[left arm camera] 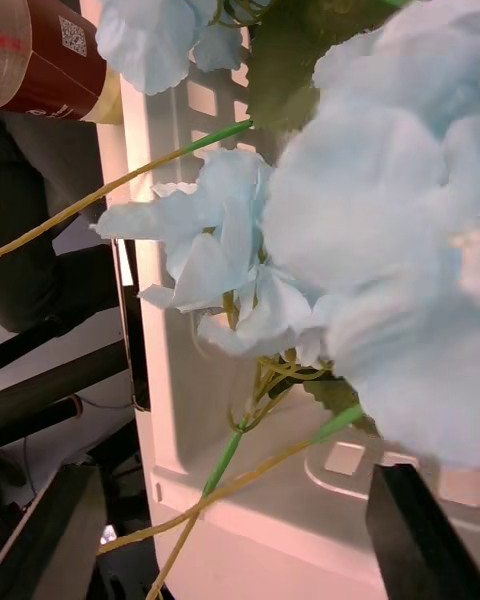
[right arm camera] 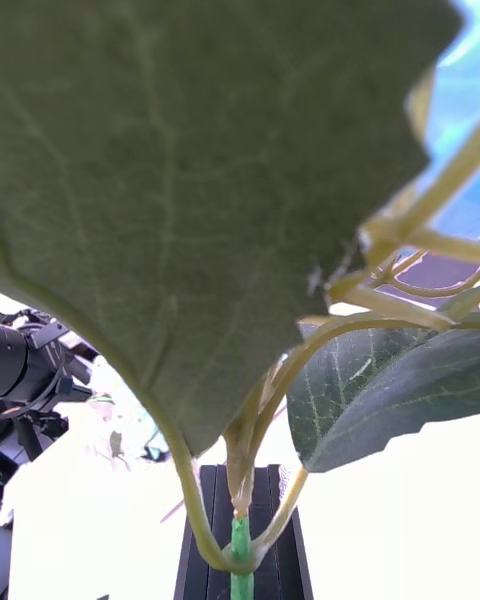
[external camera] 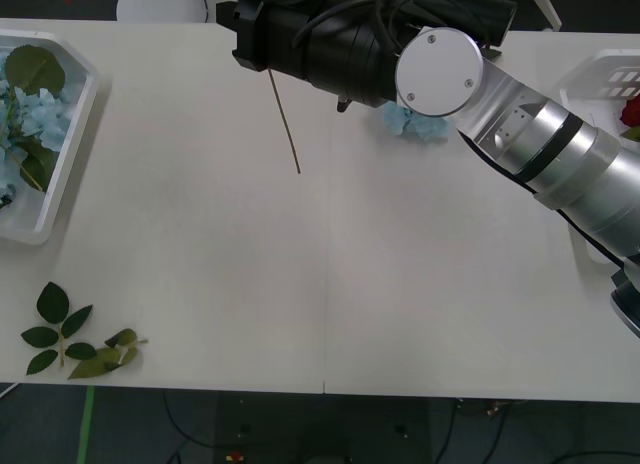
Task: Place the red flowers into the right box and the blue flowers into the left box. If a person shows an open palm, hand one flower to the person first, then continue sorting.
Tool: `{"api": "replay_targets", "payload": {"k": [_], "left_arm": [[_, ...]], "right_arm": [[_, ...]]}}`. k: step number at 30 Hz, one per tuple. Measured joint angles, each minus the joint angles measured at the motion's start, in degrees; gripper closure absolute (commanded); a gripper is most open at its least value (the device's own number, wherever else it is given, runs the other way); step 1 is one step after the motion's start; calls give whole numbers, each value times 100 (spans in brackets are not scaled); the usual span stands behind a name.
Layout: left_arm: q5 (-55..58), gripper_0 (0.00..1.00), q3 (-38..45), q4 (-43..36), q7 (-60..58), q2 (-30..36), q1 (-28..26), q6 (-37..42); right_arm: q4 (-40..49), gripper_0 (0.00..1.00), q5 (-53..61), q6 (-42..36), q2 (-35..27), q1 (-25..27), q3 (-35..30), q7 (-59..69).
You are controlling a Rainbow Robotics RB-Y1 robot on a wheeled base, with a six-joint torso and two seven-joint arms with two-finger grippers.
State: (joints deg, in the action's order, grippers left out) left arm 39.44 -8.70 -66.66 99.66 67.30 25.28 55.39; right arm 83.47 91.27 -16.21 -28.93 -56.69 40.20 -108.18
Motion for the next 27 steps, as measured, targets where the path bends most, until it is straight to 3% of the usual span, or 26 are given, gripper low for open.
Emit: {"api": "replay_targets", "payload": {"k": [5,8,15,19,22,27], "left_arm": [[495,0,5,-72,570,127,-98,-6],[946,0,228,-449,1025,283,-516,-2],[2220,0,2654,-2901,1723,339,-3024,556],[2787,0,3352,-4259,1530,299,-4161,517],[2881,0,3281,-5043,760,83,-4495,-46],[2948,0,2524,-5787,-1194,-380,-4566,-1621]], "right_arm": [[0,100,0,3,0,0,28,0],[0,100,0,5,1,0,29,0],[0,100,0,9,10,1,32,0],[0,100,0,11,29,1,34,0],[-1,100,0,15,29,1,40,0],[-1,100,0,25,29,1,73,0]]}}
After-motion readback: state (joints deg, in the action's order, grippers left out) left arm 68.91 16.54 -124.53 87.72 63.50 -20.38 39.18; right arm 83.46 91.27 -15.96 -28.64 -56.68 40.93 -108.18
